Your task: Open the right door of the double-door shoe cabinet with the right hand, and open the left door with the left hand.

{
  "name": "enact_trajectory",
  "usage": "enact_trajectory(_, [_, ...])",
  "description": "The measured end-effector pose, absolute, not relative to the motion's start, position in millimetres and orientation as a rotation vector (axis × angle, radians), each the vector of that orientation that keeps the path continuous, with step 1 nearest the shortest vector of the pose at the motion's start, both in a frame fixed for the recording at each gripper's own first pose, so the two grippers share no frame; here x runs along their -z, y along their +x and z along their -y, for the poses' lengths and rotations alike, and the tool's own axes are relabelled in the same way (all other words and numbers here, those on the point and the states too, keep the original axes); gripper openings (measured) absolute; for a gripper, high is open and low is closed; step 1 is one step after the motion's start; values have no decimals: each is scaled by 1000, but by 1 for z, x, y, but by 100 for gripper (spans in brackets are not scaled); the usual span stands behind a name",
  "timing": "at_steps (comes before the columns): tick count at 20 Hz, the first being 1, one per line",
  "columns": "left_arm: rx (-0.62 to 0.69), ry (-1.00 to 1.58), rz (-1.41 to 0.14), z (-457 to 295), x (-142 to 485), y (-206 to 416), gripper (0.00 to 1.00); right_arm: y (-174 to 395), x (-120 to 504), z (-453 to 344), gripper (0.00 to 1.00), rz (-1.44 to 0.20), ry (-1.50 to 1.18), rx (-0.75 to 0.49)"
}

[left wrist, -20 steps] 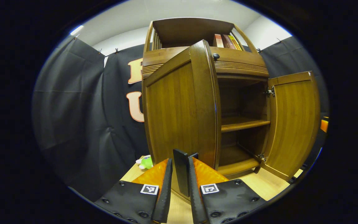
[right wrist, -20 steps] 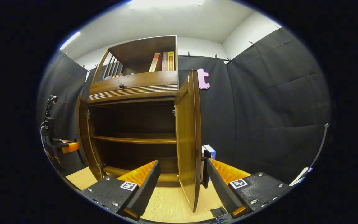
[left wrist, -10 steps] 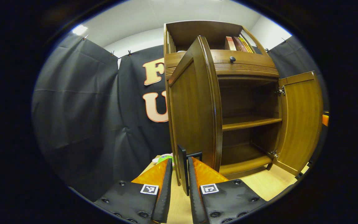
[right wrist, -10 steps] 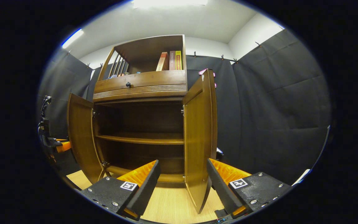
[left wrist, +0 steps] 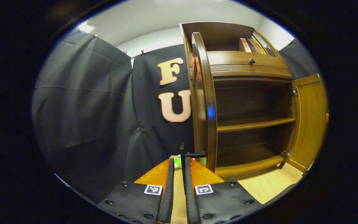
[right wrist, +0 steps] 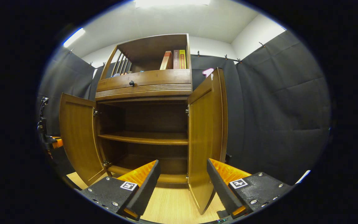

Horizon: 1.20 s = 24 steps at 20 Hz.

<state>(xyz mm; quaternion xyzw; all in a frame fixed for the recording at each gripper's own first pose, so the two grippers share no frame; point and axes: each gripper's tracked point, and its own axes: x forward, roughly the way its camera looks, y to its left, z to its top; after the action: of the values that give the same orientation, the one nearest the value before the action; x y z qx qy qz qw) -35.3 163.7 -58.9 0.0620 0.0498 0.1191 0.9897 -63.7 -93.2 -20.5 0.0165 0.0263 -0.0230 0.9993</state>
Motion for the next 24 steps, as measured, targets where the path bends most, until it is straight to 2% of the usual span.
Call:
enact_trajectory(1, [-225, 111, -103, -169, 60, -35, 24, -64, 22, 93, 92, -57, 33, 45])
enact_trajectory(6, [-148, 63, -93, -199, 60, -30, 26, -65, 19, 91, 92, -54, 39, 43])
enact_trajectory(8, [-114, 71, -94, -204, 59, -28, 23, -63, 20, 90, 92, -57, 40, 40])
enact_trajectory(9, [-94, 68, -95, -207, 58, -26, 25, -64, 20, 90, 92, -57, 40, 40])
enact_trajectory(10, [-75, 59, -96, -212, 58, -25, 26, -64, 19, 89, 100, -55, 41, 37])
enact_trajectory(11, [-59, 49, -96, -218, 58, -25, 26, -64, 18, 88, 92, -53, 44, 36])
enact_trajectory(12, [-53, 36, -97, -226, 59, -27, 26, -63, 18, 88, 92, -50, 49, 37])
enact_trajectory(14, [-59, 1, -97, -233, 61, -34, 29, -64, 19, 87, 92, -49, 60, 35])
enact_trajectory(15, [-80, 1, -101, -240, 63, -41, 37, -65, 20, 87, 100, -49, 61, 37])
enact_trajectory(16, [-98, 9, -108, -243, 67, -47, 36, -66, 21, 88, 92, -51, 59, 40])
enact_trajectory(17, [-120, 17, -111, -248, 69, -55, 34, -65, 23, 88, 92, -57, 56, 41])
enact_trajectory(18, [-133, 8, -110, -248, 70, -63, 39, -64, 25, 88, 92, -63, 53, 42])
enact_trajectory(19, [-148, -4, -105, -243, 65, -69, 31, -63, 26, 89, 92, -67, 53, 44])
enact_trajectory(21, [-176, -7, -78, -228, 50, -77, 31, -60, 26, 85, 92, -70, 66, 33])
enact_trajectory(22, [-186, 5, -58, -218, 38, -79, 28, -57, 25, 81, 92, -69, 71, 24])
enact_trajectory(24, [-187, 30, -33, -190, 16, -77, 31, -54, 26, 75, 92, -71, 67, 12])
